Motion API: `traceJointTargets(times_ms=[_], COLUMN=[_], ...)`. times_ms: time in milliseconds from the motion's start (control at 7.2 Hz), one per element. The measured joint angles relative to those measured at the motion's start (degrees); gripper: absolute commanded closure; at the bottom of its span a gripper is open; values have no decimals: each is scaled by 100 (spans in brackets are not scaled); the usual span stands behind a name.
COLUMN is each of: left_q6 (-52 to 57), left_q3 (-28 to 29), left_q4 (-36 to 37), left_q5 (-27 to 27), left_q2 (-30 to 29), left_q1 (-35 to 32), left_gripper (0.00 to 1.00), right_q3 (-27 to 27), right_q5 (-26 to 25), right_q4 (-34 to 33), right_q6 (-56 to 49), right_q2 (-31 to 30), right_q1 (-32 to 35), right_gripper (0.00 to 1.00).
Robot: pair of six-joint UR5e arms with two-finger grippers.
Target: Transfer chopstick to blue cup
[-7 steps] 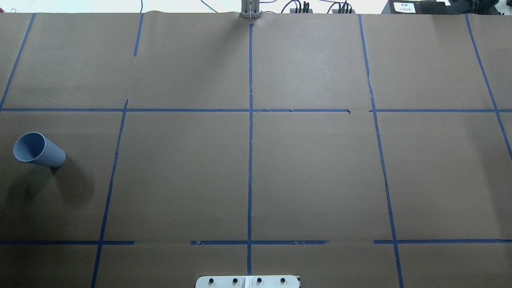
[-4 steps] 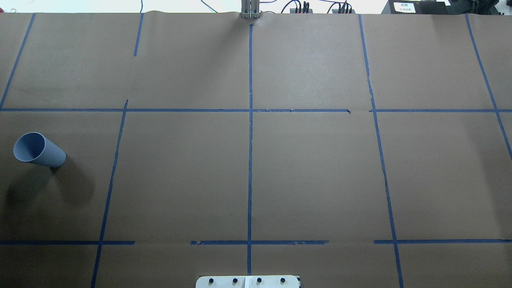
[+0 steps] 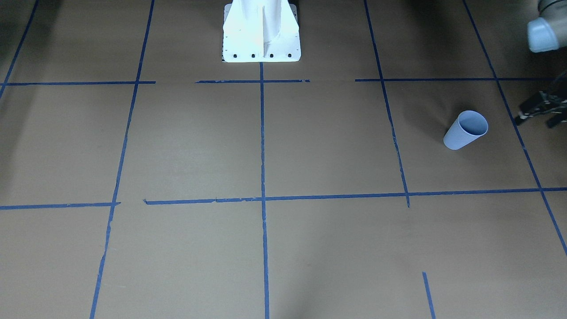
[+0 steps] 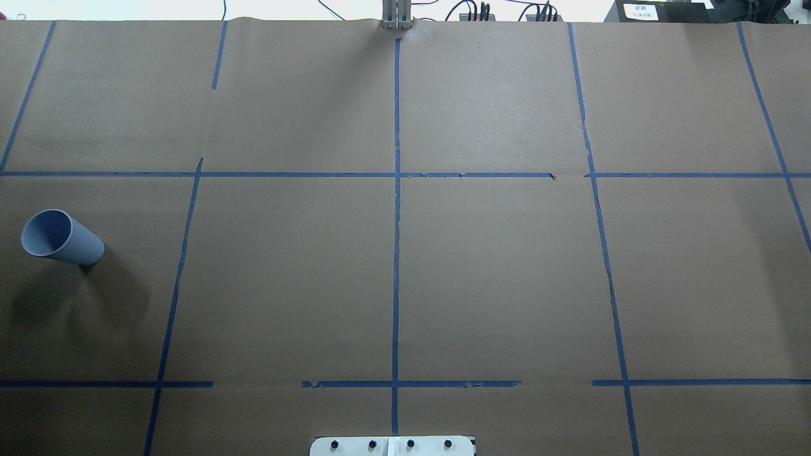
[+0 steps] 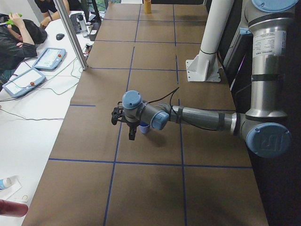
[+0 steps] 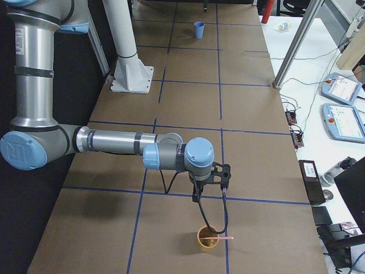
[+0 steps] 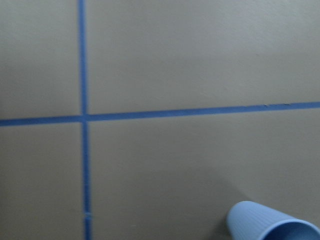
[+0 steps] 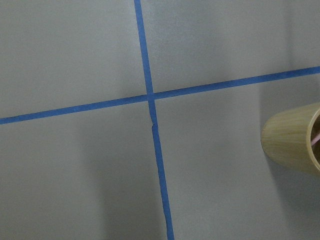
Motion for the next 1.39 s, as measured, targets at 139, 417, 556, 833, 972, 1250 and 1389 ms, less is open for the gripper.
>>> traceJointTargets(times_ms=[139,417,556,833,972,1250,1389], left_q6=[-453,-725,-745,-752,-754,-792,-867], left_q3=[7,35,72,194,227,249,249], left_q4=[-412,-650,-670,-681,-678,-669,-664], left_q5=[17,37,42,45,51,65,93], left_q2=[111,172,168,148,135,99,65], left_q1=[285,640,761,912,947,969,973], left_gripper=[0,0,0,34,53,88,99], right_q3=[-1,-1,-1,-1,-1,-1,-1], right_q5=[-1,-9,-15,-18,-18,-13,-13], right_q4=[1,-3,-1,-5,-6,-8,-8], right_q6=[-1,-3,-4,-7,-7,-2,-1], right_q2=[3,5,6,6,6,6,6], right_q1=[0,0,0,0,0,0,0], right_gripper=[0,0,0,0,0,0,0])
